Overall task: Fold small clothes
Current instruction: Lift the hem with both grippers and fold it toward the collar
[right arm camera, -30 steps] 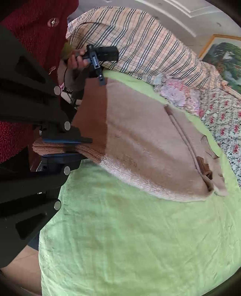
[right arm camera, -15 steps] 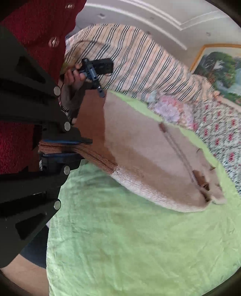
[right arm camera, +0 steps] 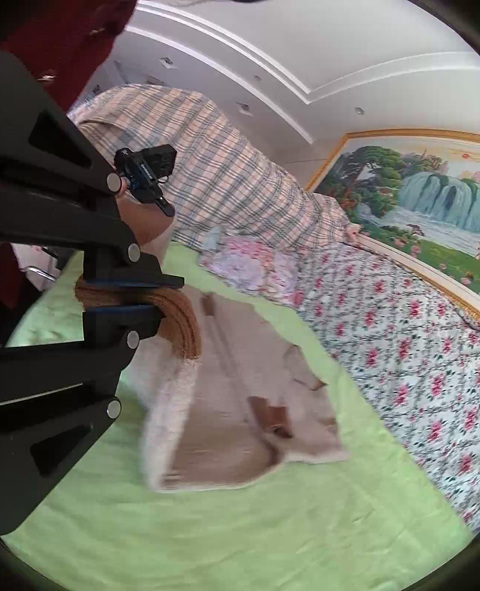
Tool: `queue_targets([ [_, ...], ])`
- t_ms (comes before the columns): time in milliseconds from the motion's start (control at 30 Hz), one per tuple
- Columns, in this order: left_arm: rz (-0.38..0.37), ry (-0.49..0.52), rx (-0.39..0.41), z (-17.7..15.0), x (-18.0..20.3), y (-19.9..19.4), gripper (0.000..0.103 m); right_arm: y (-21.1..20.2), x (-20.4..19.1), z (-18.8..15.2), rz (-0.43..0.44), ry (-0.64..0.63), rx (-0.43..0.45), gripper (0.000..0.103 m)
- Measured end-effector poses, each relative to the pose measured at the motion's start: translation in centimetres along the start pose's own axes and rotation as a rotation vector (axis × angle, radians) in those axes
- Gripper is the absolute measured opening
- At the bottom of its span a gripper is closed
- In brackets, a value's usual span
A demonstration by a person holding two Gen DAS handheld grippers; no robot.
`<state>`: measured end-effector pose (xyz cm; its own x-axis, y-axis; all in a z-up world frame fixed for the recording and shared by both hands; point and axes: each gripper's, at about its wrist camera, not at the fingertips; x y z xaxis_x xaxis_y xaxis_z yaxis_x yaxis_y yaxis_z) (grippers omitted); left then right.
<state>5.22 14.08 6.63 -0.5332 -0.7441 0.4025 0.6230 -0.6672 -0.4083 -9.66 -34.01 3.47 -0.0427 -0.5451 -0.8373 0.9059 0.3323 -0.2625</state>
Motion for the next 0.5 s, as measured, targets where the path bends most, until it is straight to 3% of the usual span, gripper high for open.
queue_targets([
  [300, 0.087, -0.037, 0.020, 8.3, -5.3, 9.4, 0.006, 9.3, 3.5, 12.9, -0.157, 0.067, 0.073, 0.008],
  [500, 0.157, -0.038, -0.035, 11.5, -8.9, 16.6, 0.006, 14.4, 5.8, 17.8, -0.232, 0.094, 0.083, 0.008],
])
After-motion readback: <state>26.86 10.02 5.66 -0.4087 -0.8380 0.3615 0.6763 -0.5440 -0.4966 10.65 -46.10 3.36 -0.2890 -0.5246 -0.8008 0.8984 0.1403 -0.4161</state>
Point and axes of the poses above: each gripper's, at about its wrist camera, not at the fingertips, and y roughly the way its jaws point, x to its right, z to its top, and after that the axes turned 12 degrees about y, right-handed
